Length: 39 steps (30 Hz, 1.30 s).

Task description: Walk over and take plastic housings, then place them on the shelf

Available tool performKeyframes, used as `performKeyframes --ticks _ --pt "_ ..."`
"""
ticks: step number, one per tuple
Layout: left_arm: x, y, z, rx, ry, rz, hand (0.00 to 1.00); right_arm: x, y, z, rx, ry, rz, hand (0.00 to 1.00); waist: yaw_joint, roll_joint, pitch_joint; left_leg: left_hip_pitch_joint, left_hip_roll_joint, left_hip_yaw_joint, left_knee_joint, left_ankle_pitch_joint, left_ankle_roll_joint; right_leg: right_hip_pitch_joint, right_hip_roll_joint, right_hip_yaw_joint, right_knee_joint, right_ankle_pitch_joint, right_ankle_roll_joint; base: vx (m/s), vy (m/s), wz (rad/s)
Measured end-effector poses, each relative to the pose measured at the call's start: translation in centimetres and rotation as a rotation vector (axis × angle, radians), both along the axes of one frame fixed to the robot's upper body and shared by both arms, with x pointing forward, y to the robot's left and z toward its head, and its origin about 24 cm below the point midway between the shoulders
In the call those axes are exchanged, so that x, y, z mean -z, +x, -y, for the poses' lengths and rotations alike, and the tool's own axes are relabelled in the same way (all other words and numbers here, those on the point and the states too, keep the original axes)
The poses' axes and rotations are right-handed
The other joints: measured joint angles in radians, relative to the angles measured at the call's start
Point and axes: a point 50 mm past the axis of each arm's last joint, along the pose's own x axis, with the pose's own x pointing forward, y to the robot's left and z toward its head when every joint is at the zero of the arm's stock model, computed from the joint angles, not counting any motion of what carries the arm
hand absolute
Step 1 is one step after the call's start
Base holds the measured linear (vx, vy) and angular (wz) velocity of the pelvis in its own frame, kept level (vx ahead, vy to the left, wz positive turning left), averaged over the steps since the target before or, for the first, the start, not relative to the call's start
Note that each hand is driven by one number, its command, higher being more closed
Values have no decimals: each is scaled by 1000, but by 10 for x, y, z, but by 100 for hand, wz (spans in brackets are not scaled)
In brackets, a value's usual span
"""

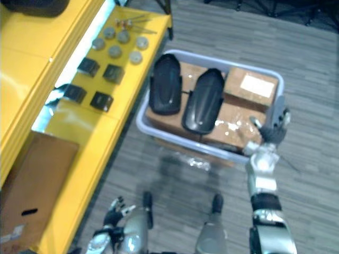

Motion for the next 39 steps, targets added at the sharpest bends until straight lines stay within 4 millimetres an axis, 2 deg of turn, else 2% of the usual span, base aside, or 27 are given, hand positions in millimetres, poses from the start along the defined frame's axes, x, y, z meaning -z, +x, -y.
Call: performKeyframes --ticks 3,10,12,16,20,26,39 --pt "-1 1 1 -14 -26 8 0 -15 13 3 -12 2 -22 0 30 6 5 -12 -3 -17 4 0 0 4 0 -29 1 2 -3 -4 18 16" --pt "-4 8 7 2 -56 28 0 -46 35 -7 -84 -52 -46 0 54 36 42 -24 -5 -39 17 2 3 6 0 -57 18 2 -3 -30 11 9" --pt "-5 10 9 12 -59 37 0 -45 36 -3 -69 -46 -83 0 67 43 46 -24 -5 -41 16 4 4 6 0 -61 19 1 -3 -32 3 3" --pt "-5 12 12 17 -66 48 0 -40 37 7 -36 -31 -170 0 68 58 55 -38 -8 -61 12 17 3 4 -1 -90 24 -1 -4 -24 4 14" --pt "-5 12 15 24 -71 52 0 -40 41 9 -20 -44 -250 0 69 72 61 -38 -12 -66 7 26 5 1 -6 -102 39 -11 -4 -15 3 3" --pt "-4 11 16 17 -86 50 0 -41 40 17 44 -33 -299 0 70 73 62 -21 -24 -63 -58 70 4 -16 -20 -105 53 -15 -3 -23 -1 4" --pt "-3 10 17 13 -105 51 0 -29 39 27 -1 -86 -464 0 74 74 61 -20 -28 -64 -97 102 5 -36 -25 -107 64 -15 -3 -3 0 0"
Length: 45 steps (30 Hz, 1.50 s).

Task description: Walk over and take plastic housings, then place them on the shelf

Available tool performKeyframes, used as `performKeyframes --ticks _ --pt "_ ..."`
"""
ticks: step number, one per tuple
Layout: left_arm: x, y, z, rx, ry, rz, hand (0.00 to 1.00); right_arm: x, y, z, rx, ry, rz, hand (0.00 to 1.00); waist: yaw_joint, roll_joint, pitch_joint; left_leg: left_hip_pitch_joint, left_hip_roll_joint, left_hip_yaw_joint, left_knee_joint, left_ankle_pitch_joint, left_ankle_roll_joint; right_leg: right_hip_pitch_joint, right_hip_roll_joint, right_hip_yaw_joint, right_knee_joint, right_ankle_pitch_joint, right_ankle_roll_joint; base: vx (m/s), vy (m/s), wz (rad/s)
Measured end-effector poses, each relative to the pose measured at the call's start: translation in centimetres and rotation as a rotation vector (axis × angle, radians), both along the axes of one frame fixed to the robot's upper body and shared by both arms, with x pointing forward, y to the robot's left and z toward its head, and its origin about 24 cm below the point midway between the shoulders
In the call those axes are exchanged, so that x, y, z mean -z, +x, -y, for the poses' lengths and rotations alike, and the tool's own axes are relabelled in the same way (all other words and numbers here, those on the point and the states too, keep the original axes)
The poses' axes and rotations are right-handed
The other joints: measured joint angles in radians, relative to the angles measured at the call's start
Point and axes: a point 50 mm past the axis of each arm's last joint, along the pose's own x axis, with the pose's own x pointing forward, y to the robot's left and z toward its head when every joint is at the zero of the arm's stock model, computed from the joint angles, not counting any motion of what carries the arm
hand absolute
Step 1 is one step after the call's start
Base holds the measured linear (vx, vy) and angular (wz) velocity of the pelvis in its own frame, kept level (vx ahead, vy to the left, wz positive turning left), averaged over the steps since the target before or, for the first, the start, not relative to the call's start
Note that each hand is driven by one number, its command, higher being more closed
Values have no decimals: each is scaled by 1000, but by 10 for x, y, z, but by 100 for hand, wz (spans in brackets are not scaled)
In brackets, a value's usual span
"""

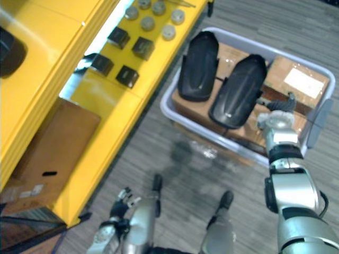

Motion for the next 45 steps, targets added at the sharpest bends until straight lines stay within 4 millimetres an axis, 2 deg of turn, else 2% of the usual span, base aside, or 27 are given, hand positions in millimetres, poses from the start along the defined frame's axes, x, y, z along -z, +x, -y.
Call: performKeyframes --ticks 4,7,11,14,15,19,24,36,40,45 --pt "0 0 1 -11 -16 2 0 -3 1 3 -3 6 -13 0 6 4 -1 -3 -3 -13 -14 10 1 -3 -2 -10 0 0 0 -5 -5 6" --pt "-1 3 5 0 -24 8 0 -8 -1 12 10 -21 -31 0 23 22 3 -12 -6 -24 -32 24 0 -10 -3 -27 5 -3 2 -16 -11 14" --pt "-1 5 11 28 -30 13 0 -23 4 11 1 -29 -12 0 31 55 11 -38 -14 -42 -32 34 3 -33 -12 -37 19 -4 3 -15 -2 10" --pt "-1 6 13 25 -39 13 0 -28 -1 21 32 -56 -30 0 43 62 8 -51 -20 -52 -30 36 4 -38 -17 -51 26 -9 6 -12 0 14" --pt "-1 6 13 13 -53 13 0 -31 -2 24 42 -76 -52 100 51 62 8 -60 -22 -54 -30 37 4 -46 -20 -52 29 -9 6 -16 1 4" --pt "-2 6 13 19 -54 18 0 -36 -4 29 78 -79 -78 100 52 63 8 -71 -32 -58 -29 40 8 -60 -30 -54 39 -11 9 -18 4 5" --pt "-3 8 17 35 -54 24 0 -41 -16 49 150 -138 -147 100 62 77 11 -79 -40 -71 -28 43 11 -67 -40 -61 61 -25 8 -24 0 7" --pt "-3 8 20 29 -62 31 0 -23 -33 65 255 -279 -434 100 73 85 9 -81 -46 -79 -32 44 9 -66 -49 -82 82 -44 10 -2 -6 3" --pt "-3 7 20 25 -61 28 0 -27 -33 67 287 -356 -415 100 72 89 9 -81 -51 -82 -32 46 11 -67 -54 -83 92 -49 12 -25 -3 3" --pt "-3 7 20 22 -59 27 0 -44 -31 67 346 -498 -305 100 70 89 9 -81 -50 -82 -32 46 11 -67 -53 -84 91 -48 12 -15 -5 0"
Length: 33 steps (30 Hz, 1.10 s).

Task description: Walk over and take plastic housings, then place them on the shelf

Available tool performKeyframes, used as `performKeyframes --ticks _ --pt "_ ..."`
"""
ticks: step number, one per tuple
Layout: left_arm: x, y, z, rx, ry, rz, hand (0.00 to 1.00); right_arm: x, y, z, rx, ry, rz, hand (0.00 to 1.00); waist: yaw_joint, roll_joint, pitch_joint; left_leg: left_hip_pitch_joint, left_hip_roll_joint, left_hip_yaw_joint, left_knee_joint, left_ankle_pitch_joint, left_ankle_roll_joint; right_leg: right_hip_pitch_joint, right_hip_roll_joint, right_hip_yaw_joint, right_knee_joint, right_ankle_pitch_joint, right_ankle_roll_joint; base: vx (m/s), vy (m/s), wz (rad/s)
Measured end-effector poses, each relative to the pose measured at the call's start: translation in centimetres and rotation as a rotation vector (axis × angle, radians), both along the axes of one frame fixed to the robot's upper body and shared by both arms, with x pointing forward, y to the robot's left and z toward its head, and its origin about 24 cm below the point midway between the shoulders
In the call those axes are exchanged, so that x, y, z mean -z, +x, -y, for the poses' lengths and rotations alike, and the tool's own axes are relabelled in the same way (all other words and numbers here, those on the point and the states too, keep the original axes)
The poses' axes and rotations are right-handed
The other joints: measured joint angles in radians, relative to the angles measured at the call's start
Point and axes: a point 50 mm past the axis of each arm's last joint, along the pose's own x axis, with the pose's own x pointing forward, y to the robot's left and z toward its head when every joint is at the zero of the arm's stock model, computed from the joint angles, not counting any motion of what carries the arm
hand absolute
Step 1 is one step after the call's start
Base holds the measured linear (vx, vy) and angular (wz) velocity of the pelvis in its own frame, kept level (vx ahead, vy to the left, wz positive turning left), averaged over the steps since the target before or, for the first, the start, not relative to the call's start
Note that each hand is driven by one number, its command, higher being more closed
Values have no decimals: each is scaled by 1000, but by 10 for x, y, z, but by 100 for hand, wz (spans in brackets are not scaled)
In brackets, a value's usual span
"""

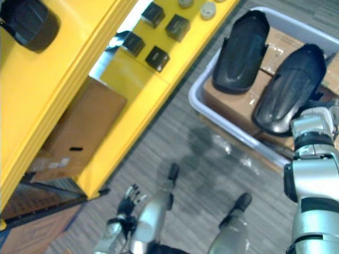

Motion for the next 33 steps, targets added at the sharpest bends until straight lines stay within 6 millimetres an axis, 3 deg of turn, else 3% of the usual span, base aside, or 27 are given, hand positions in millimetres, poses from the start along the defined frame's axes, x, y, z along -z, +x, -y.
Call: performKeyframes --ticks 8,17,22,25,30,33 --pt "-2 -6 -4 -13 -6 6 0 -51 9 -12 -117 -281 199 100 -20 -12 8 12 15 11 -13 0 -1 3 14 6 -13 5 -4 2 -12 -4" --pt "-4 -7 -13 -45 10 20 0 -74 16 -36 -221 -403 357 100 -39 -46 28 70 32 37 -47 6 -8 30 27 21 -20 7 -7 -2 -16 -9" --pt "-8 -10 -22 -142 46 34 0 -61 13 -46 -290 -453 437 100 -48 -82 30 101 50 40 -84 21 -17 46 46 23 -30 7 -11 0 -36 -4" --pt "-15 -10 -26 -214 73 64 0 -37 8 -48 -298 -431 448 100 -53 -99 27 135 55 42 -106 27 -19 69 51 22 -34 6 -13 12 -32 -3" --pt "-56 9 -37 -347 121 285 0 -6 1 -58 -296 -410 512 100 -57 -136 19 158 58 57 -133 42 -19 74 53 28 -36 4 -15 -24 -21 -4" --pt "-96 22 -39 -370 148 472 0 12 -3 -75 -316 -400 575 100 -74 -166 3 170 58 58 -156 55 -19 79 53 28 -38 4 -15 0 0 0"
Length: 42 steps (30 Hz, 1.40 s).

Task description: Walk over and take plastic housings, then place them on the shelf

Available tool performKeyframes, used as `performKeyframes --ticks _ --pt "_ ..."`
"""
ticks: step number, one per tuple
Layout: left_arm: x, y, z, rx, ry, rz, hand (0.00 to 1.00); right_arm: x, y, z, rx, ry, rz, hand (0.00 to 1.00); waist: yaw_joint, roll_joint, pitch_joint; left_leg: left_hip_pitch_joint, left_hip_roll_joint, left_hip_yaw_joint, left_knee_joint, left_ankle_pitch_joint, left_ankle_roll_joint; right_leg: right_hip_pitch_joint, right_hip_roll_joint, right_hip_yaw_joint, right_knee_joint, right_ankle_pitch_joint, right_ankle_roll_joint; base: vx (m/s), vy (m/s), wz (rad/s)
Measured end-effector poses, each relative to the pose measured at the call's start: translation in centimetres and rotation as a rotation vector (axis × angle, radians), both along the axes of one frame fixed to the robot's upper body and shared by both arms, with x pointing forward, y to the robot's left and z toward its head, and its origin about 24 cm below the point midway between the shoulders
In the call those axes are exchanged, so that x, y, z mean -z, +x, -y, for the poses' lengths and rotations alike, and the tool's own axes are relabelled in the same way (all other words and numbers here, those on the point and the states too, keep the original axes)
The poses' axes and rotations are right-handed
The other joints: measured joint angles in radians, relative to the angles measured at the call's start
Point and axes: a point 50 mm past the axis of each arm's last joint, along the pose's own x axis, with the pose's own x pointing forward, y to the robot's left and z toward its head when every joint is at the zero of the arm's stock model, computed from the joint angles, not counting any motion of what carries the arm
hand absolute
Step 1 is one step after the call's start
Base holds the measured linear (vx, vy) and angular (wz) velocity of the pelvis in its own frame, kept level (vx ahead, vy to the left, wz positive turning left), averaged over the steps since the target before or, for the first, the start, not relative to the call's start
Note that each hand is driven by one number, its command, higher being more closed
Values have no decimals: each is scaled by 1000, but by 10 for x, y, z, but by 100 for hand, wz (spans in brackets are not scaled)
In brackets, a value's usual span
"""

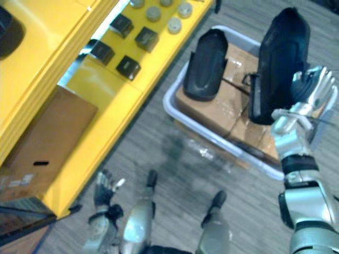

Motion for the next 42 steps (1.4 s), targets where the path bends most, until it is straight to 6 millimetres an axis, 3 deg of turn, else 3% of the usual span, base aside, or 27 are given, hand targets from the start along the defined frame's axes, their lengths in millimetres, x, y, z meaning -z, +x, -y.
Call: performKeyframes --ticks 2,7,13,18,21,23,30,34,36,42 --pt "-24 6 2 -1 23 104 0 18 -7 -15 -28 22 34 100 -8 -24 -18 20 0 3 -9 0 0 22 1 -1 -13 0 1 0 0 0" --pt "-45 11 3 1 109 178 0 50 -19 -28 -41 54 12 100 -13 -56 -104 35 -1 13 -28 1 0 30 3 1 -31 2 3 27 -15 -3" --pt "-60 24 5 40 183 231 0 63 -24 -36 -61 59 -12 100 -36 -60 -130 69 1 32 -31 0 0 59 5 10 -46 9 4 -9 -16 -7" --pt "-69 47 27 184 189 252 0 64 -22 -42 -88 65 -10 100 -35 -62 -142 85 12 71 -31 0 -1 58 19 43 -77 36 -5 -43 -10 -24" --pt "-67 70 45 280 175 215 0 52 -15 -50 -118 55 24 100 -43 -66 -144 78 25 89 -32 3 -5 37 34 64 -88 53 -13 -58 -13 -24" --pt "-69 88 55 332 157 190 0 37 -6 -62 -160 46 66 100 -64 -69 -145 64 34 97 -32 9 -10 15 42 73 -88 63 -20 -47 -11 -15" --pt "-97 134 63 363 176 201 0 -7 11 -90 -269 8 170 100 -93 -75 -143 60 38 142 -32 13 -10 -19 49 121 -103 91 -24 -21 -4 -19" --pt "-117 145 68 386 140 251 0 -26 15 -102 -319 4 236 100 -96 -83 -139 50 42 167 -32 14 -12 -48 55 146 -102 99 -29 -9 -10 -17" --pt "-120 151 70 411 86 244 0 -32 16 -112 -353 3 255 100 -114 -85 -138 51 43 170 -32 14 -12 -49 56 150 -102 100 -30 -1 -13 -7" --pt "-131 158 73 494 -122 280 0 -37 18 -125 -401 -6 259 100 -138 -99 -130 55 43 184 -31 14 -12 -60 58 169 -99 101 -30 -15 -9 -8"
